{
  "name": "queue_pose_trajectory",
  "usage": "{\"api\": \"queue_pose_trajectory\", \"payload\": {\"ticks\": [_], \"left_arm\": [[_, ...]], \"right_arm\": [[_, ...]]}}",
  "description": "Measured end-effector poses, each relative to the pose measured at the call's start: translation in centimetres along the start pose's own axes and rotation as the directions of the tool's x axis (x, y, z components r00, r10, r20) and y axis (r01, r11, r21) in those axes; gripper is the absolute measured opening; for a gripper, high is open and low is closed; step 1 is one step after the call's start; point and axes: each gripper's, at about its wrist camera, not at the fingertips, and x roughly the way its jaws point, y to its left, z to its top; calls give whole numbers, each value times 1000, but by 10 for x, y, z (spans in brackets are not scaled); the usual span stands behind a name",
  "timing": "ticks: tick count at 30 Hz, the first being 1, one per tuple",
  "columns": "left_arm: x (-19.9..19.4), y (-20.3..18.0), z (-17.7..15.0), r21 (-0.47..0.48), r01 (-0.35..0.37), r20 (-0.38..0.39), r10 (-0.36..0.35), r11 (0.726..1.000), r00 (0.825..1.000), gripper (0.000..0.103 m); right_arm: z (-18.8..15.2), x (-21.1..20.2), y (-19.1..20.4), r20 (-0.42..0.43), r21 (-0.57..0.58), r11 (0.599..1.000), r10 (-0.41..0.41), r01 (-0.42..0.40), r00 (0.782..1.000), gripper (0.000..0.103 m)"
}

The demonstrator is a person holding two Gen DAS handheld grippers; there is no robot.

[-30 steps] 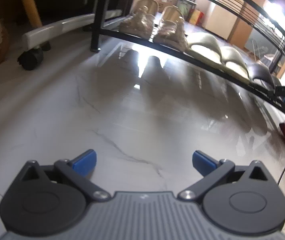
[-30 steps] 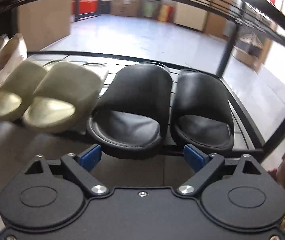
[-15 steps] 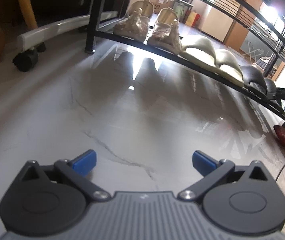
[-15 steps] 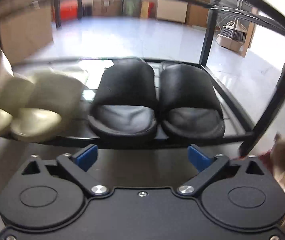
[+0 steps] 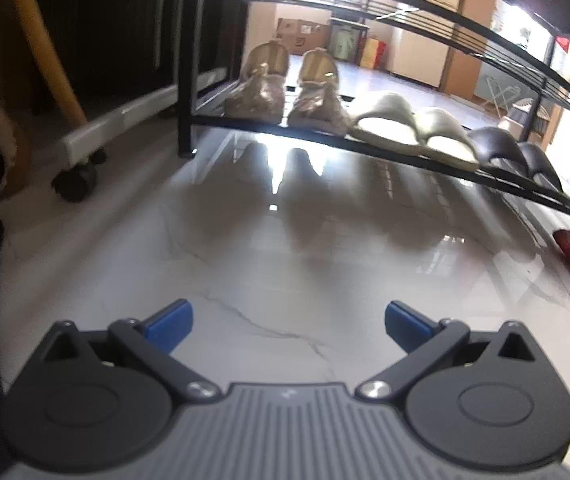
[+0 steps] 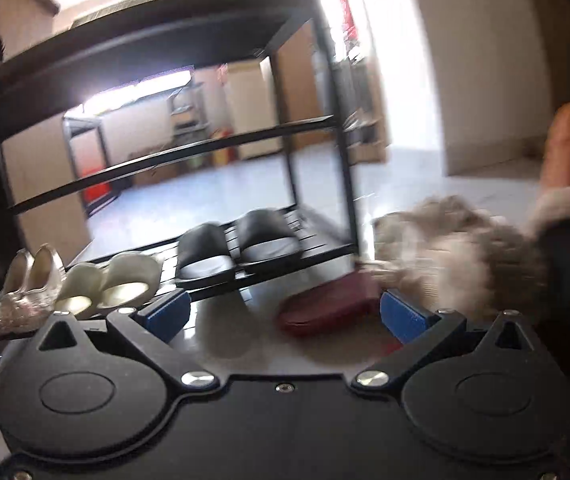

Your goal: Organize scattered shoes

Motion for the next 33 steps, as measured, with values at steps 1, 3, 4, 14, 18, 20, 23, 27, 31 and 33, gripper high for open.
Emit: {"api": "queue_pose_trajectory", "payload": {"ticks": [1, 3, 4, 14, 18, 20, 23, 27, 31, 33], "left_arm": [[-2, -4, 0, 7, 0, -10, 0, 1000, 1000, 103], [-5, -12, 0, 16, -4, -28, 4, 1000, 1000, 103], [-7, -16, 1, 24, -6, -32, 7, 1000, 999, 103], [-13, -40, 15, 25, -60, -33, 61, 998, 998, 103], [-12, -47, 25, 15, -96, -56, 97, 995, 994, 103], [-13, -54, 30, 31, -135, -60, 136, 990, 989, 103], [-18, -69, 38, 60, -155, -38, 158, 986, 987, 103], [-18, -88, 44, 100, -140, -42, 145, 985, 989, 103], [-16, -101, 46, 92, -90, -60, 95, 992, 994, 103], [-14, -104, 46, 75, -69, -74, 74, 995, 995, 103]], "right_arm": [[-3, -3, -5, 16, 25, 999, -36, 35, 999, 103], [-3, 0, -11, 24, 69, 997, -44, 42, 999, 103], [-2, 4, -12, 26, 65, 998, -22, 20, 999, 103], [-14, 24, -6, -21, 22, 993, 116, -116, 993, 103], [-16, 30, -7, -39, 48, 991, 128, -126, 991, 103], [-17, 28, -5, -47, 59, 990, 133, -130, 990, 103], [-18, 26, -5, -47, 58, 989, 138, -135, 989, 103], [-20, 25, -4, -50, 51, 990, 132, -130, 990, 103], [-20, 23, -4, -54, 54, 991, 124, -121, 991, 103], [-21, 24, -4, -58, 56, 991, 123, -119, 991, 103]]}}
